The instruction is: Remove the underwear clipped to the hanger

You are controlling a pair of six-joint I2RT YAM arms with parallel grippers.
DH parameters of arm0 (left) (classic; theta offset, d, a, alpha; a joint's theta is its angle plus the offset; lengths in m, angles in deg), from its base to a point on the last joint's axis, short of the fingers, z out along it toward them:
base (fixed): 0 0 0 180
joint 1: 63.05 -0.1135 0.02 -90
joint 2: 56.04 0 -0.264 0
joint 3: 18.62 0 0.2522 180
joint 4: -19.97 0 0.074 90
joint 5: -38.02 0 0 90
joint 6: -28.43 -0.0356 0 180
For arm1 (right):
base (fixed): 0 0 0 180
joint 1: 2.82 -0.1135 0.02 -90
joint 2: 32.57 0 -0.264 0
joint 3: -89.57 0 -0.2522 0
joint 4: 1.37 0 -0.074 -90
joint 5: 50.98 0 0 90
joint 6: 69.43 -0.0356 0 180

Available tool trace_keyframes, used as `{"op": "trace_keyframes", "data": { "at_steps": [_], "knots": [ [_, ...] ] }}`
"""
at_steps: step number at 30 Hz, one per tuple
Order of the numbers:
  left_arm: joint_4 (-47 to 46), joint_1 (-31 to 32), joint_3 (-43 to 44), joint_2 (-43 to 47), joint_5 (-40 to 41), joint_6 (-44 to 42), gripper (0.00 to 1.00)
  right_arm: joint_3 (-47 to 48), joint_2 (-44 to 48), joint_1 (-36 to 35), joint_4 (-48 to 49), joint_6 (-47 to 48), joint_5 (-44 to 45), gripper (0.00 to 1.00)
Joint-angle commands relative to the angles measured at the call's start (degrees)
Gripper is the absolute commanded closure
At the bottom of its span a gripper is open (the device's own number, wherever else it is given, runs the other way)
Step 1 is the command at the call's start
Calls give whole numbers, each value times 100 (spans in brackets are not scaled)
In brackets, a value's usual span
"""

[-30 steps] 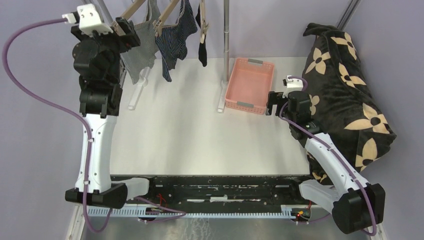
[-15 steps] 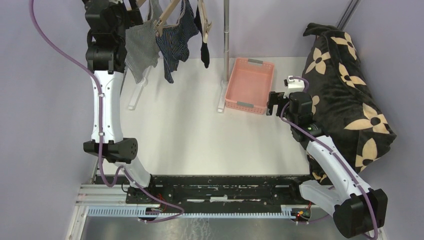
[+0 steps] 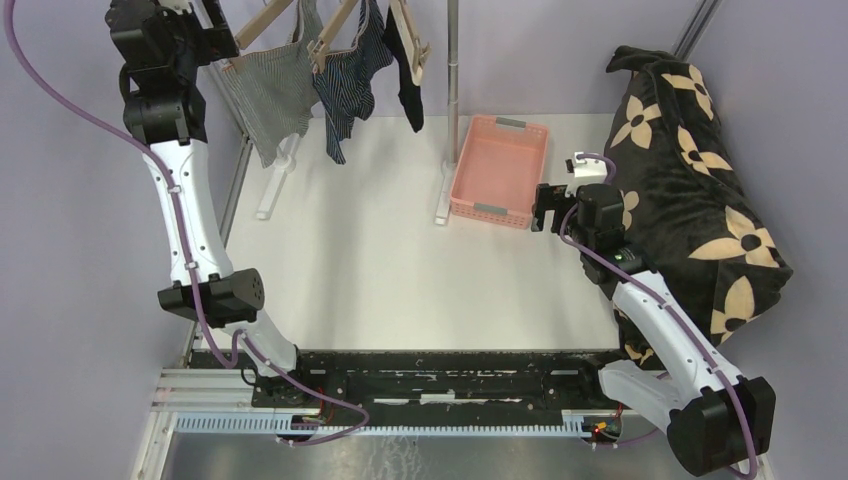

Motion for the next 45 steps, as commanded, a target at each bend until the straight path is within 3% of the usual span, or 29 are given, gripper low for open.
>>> {"op": "trace_keyframes", "data": {
  "at_steps": [1, 7, 17, 32, 35, 45],
  "knots": [
    [-459, -2, -120, -58, -770, 181, 1, 120, 15, -50, 221, 52, -53, 0],
    [-732, -2, -189, -210, -1380, 333, 1, 109, -6, -95, 252, 66, -71, 0],
    [-788, -6, -118, -553, -1535, 488, 1, 107, 35, -152, 227, 102, -9, 0],
    [-983, -1, 820, -1277, -1804, 992, 1, 108, -35, -196, 374, 140, -89, 0],
    [-1101, 7, 787, -1261, -2154, 1069, 1, 96, -22, -205, 375, 149, -71, 0],
    [-1560, 7, -60, -893, -1868, 1363, 1, 91, -58, -216, 420, 105, -164, 0]
  ]
}}
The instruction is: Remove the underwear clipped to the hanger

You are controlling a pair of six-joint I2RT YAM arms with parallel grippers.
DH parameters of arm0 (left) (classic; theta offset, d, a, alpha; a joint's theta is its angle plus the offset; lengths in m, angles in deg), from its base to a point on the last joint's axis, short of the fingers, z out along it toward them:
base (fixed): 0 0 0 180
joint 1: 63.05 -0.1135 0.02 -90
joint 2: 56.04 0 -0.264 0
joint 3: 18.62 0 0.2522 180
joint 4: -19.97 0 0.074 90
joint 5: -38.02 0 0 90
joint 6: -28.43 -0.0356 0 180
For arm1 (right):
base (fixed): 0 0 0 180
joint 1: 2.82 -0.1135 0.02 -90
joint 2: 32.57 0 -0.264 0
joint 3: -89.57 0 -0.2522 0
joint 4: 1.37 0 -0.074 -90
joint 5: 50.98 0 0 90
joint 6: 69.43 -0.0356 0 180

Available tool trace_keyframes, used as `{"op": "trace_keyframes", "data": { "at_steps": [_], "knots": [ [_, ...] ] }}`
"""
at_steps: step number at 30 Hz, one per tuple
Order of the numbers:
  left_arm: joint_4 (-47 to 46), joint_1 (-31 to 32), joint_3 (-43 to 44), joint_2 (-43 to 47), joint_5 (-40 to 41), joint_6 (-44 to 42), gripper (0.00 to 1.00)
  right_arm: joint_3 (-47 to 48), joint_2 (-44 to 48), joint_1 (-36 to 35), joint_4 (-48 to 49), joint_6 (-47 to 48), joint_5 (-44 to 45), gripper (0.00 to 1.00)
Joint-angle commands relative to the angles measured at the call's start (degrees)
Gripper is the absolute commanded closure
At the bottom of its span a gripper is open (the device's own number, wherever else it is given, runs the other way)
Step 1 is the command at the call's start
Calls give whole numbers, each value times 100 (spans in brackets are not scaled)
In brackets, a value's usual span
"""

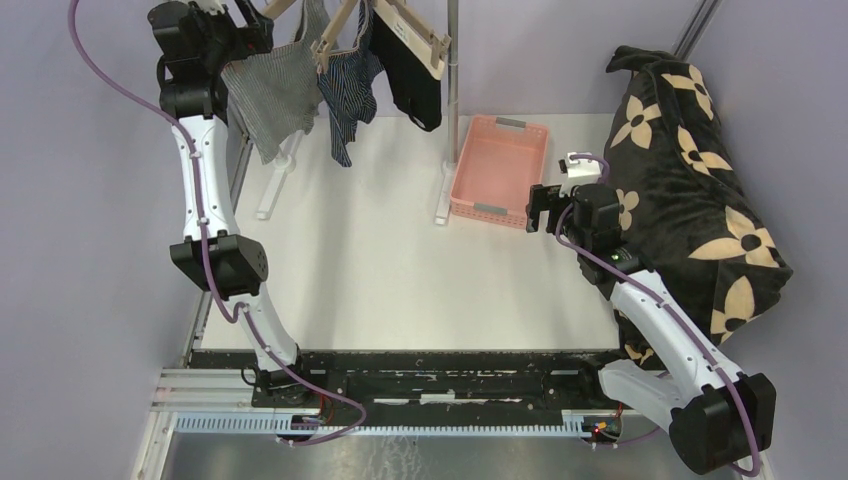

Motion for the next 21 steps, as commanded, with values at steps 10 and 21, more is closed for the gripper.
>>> {"op": "trace_keyframes", "data": {
  "at_steps": [10, 21],
  "knots": [
    [-729, 9, -29, 153, -379, 775, 2, -29, 286, -59, 255, 37, -9, 0],
    [33, 5, 249, 215, -49, -22, 35, -2, 240, -79, 355, 25, -159, 0]
  ]
}}
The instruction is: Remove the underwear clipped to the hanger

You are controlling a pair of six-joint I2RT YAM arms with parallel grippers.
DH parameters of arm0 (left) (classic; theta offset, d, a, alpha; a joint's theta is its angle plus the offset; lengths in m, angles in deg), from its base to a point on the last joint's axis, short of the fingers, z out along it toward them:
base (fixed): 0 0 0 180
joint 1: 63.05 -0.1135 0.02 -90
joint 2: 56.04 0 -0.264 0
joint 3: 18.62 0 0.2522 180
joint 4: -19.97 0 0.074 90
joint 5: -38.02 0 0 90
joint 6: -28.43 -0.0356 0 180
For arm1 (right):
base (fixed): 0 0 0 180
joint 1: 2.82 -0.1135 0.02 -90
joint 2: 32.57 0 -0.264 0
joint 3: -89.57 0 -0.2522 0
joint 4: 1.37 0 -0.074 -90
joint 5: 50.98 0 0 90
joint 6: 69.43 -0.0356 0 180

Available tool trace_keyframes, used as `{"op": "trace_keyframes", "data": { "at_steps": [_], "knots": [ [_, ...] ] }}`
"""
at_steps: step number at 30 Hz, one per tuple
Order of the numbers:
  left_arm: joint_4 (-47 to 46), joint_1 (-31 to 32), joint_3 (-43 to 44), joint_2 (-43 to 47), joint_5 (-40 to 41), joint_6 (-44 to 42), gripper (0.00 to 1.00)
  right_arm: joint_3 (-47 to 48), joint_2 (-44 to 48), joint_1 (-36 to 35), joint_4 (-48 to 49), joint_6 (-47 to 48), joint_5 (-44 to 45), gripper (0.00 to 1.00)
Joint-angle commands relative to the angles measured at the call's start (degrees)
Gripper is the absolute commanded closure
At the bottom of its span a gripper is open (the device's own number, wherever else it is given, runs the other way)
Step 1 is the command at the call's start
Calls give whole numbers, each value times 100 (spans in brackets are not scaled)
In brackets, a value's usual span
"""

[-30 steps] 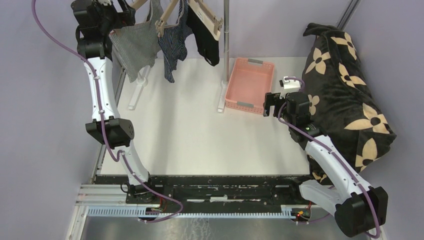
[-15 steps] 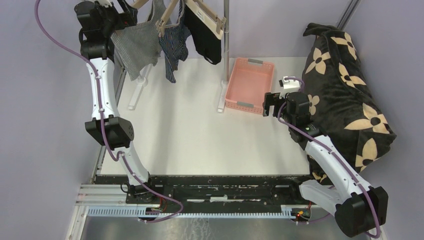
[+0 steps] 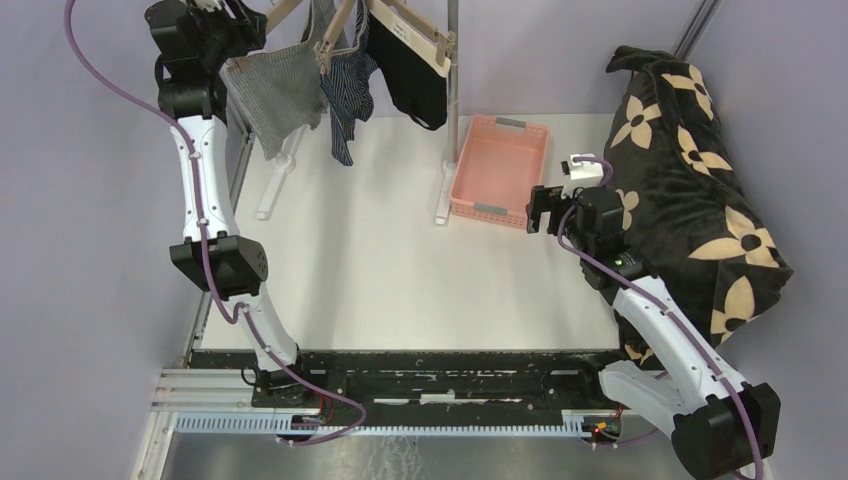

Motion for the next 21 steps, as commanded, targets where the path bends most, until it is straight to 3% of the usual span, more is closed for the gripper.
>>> {"op": "trace_keyframes", "data": {
  "at_steps": [1, 3, 9, 12, 17, 21],
  "knots": [
    [265, 10, 272, 231, 119, -476, 45, 68, 5, -35, 313, 25, -137, 0],
    [366, 3, 269, 247, 151, -626, 51, 87, -7, -43, 320, 23, -175, 0],
    [664, 15, 254, 258, 262, -906, 32, 94, 83, -53, 342, 19, -223, 0],
    [676, 14, 243, 267, 301, -996, 31, 90, 106, -51, 359, 23, -206, 0],
    [600, 18, 260, 258, 382, -1053, 50, 58, 48, -61, 395, 4, -196, 0],
    [462, 19, 247, 233, 388, -1001, 83, 28, 52, -76, 435, -20, -222, 0]
  ]
}}
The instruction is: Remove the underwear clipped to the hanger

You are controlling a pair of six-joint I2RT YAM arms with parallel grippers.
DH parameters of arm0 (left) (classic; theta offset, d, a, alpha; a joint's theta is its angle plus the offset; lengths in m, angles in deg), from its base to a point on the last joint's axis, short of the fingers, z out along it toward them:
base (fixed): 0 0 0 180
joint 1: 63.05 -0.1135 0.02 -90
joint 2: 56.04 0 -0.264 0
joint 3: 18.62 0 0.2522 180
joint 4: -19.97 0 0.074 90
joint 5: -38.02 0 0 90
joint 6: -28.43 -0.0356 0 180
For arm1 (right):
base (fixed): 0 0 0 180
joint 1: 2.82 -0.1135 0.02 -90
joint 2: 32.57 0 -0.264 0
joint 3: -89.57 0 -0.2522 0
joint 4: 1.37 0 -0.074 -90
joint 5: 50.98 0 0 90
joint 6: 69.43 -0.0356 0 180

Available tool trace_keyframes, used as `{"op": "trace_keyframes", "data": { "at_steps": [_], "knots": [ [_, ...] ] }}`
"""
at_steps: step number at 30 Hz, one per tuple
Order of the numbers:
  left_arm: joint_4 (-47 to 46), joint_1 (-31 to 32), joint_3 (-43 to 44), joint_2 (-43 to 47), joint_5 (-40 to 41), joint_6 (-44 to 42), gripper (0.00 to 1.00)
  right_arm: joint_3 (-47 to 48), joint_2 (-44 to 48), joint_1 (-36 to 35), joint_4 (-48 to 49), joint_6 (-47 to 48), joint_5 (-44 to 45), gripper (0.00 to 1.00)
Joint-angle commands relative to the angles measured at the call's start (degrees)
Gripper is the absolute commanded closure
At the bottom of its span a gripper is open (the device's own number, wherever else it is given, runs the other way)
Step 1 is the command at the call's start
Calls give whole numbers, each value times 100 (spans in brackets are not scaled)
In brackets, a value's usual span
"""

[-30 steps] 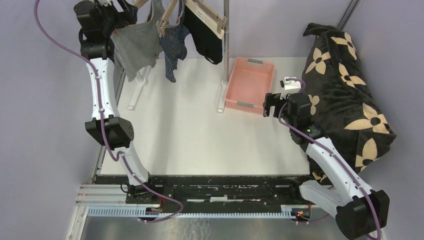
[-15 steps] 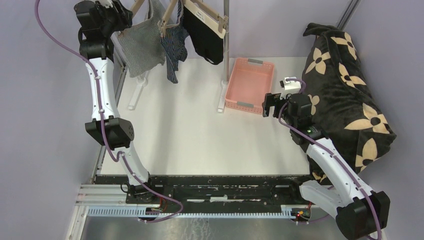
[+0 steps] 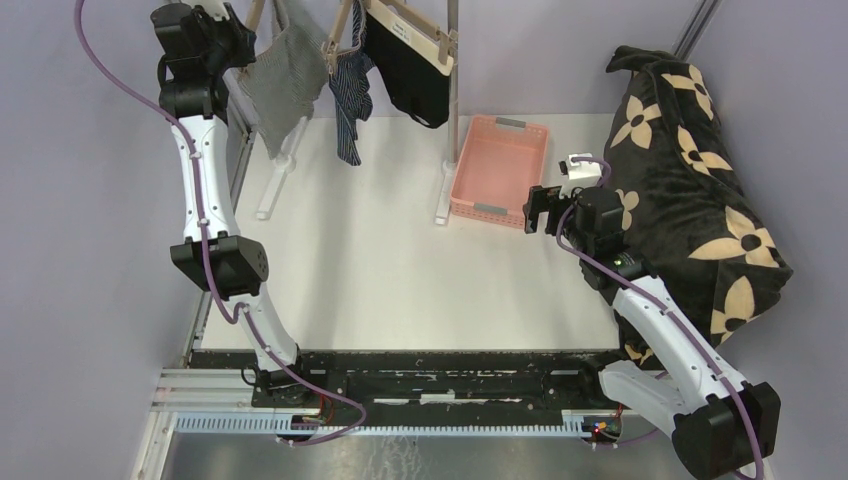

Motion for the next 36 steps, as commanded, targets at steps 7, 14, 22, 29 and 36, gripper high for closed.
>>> {"op": "trace_keyframes", "data": {
  "at_steps": [7, 14, 22, 29, 36],
  "knots": [
    [-533, 15, 227, 198, -35, -122, 97, 18, 58, -58, 405, -10, -63, 0],
    [-756, 14, 201, 142, -237, -27, 96, -16, 33, -66, 426, -7, -45, 0],
    [-2120, 19, -520, 260, -352, 507, 97, -49, -84, -77, 381, 21, -168, 0],
    [-2652, 36, -732, 454, -242, 855, 97, -74, -24, -77, 419, 116, -99, 0],
    [-2456, 38, -943, 864, -339, 654, 97, -70, -105, -80, 468, 87, -148, 0]
  ]
}}
